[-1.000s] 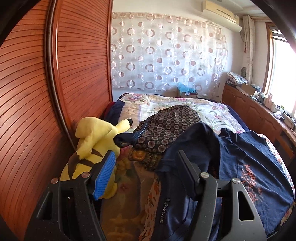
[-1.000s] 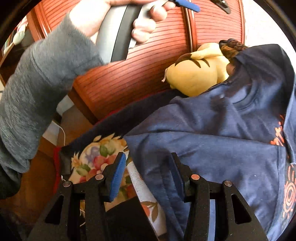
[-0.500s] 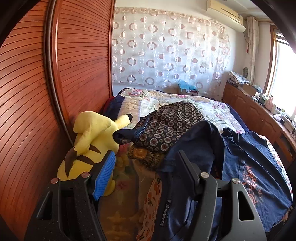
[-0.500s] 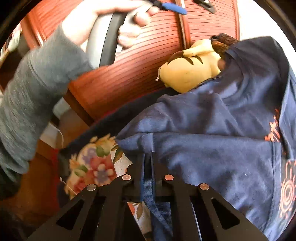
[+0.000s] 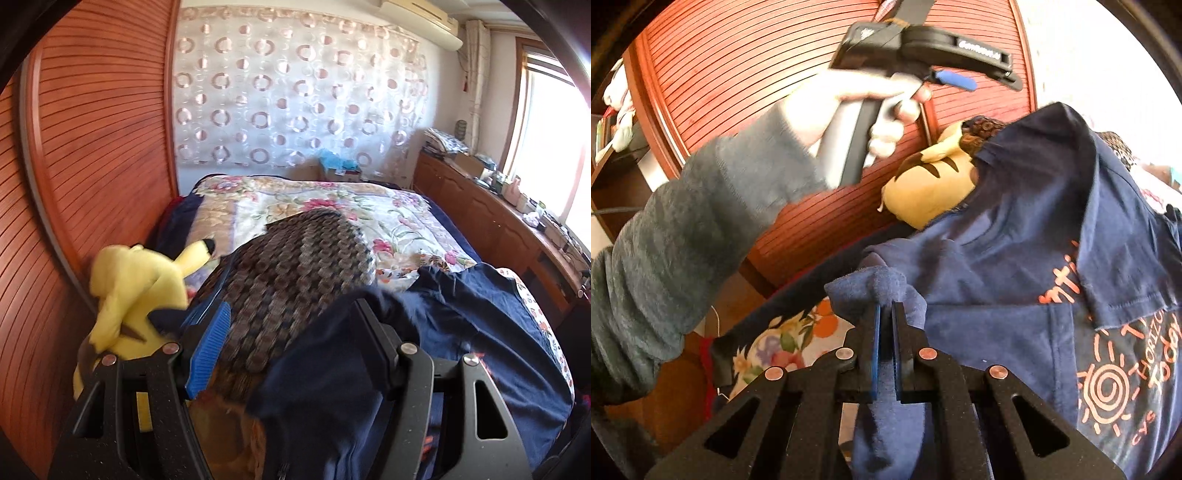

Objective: Fold small clothes
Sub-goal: 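Grasp the shirt edge with the right gripper and lift it toward the left gripper, then lift the navy T-shirt high with the right gripper, letting it hang flat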

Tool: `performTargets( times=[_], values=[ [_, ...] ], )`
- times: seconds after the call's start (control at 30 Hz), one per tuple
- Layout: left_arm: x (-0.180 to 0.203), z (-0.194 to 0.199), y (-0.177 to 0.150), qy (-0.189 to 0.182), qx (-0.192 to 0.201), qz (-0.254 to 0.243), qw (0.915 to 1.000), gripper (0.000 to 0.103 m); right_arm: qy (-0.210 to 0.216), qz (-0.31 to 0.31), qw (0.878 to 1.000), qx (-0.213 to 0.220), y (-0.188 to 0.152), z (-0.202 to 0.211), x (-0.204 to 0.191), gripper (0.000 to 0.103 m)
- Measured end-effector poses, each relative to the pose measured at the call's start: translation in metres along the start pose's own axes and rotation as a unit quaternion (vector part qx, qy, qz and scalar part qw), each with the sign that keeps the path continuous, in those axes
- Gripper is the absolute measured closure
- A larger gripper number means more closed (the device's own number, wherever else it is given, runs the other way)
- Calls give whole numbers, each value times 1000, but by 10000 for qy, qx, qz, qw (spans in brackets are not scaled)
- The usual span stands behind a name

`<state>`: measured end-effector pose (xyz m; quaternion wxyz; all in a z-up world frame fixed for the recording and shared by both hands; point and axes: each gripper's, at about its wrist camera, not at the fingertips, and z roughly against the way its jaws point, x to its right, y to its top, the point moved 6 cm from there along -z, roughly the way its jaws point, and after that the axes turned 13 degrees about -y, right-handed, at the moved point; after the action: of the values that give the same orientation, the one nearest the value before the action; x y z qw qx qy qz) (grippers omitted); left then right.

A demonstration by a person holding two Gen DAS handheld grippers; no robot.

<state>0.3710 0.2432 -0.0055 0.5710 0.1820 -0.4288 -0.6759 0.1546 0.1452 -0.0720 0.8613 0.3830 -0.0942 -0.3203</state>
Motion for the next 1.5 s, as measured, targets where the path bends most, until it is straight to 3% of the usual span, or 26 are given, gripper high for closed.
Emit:
performTargets(
  times=[0.07,0.23,0.43,0.53,0.6,0.73,0.97,1.27,1.5],
  values=[
    [5,-15,3,-212,-233,-51,9995,35,-10,-69,10000,22,0,3,4,98],
    [15,-38,-13,-324,-758,-323,9961,36,-79,-233,9996,125,-1,10,14,98],
    [13,-49,-28,-288,-1078,-358,9931,66,-86,-381,9990,235,-3,17,19,98],
    [22,-47,-28,-192,-1075,-545,9925,96,-85,-393,9988,294,-6,21,16,98],
    [30,-42,-23,-167,-1013,-614,9928,99,-84,-429,9985,337,-8,24,20,98],
    [55,-28,-3,-226,-734,-707,9945,100,-88,-568,9974,433,-9,35,41,98],
    [129,-28,25,-528,-642,-1012,9914,100,-391,-827,9927,789,-26,65,60,98],
    [242,-47,53,-980,-600,-1461,9826,101,-931,-1442,9775,1223,-75,126,105,98],
    [330,-74,59,-1267,-615,-1704,9753,100,-1444,-1914,9587,1528,-129,190,142,98]
  ],
)
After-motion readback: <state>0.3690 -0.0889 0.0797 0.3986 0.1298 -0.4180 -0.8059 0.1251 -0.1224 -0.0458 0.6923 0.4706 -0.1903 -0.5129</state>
